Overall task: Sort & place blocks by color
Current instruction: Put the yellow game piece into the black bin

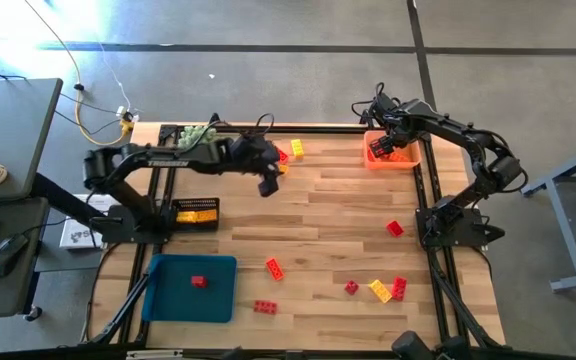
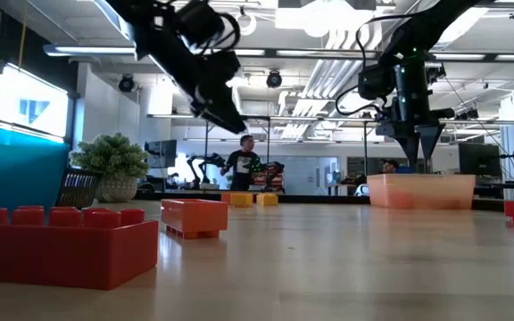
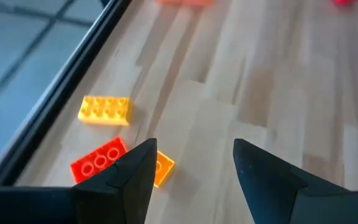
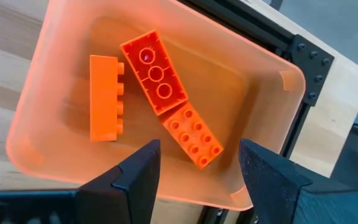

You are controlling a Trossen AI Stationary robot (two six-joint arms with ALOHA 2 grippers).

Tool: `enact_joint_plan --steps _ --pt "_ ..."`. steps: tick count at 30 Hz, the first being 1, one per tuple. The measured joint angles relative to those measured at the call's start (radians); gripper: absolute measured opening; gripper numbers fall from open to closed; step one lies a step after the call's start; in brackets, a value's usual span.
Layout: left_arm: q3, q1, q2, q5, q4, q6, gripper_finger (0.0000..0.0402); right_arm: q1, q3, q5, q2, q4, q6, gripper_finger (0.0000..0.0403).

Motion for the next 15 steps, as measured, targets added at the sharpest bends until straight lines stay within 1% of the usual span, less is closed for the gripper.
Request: enact_joint_plan --steps 7,12,15 --pt "0.094 0.030 0.120 -0.002 0.000 -0.270 0.0200 0.000 0.000 0.000 0.000 0.014 0.000 0.0204" --pt "0.156 0.029 0.179 -0.008 -0.016 -0.373 0.0200 0.000 0.000 0.000 0.000 0.014 0.000 0.0204" --pt "0.191 0.027 0.209 -0.027 -0.081 -0.426 0.0200 0.000 0.000 0.000 0.000 0.014 -0.002 0.0204"
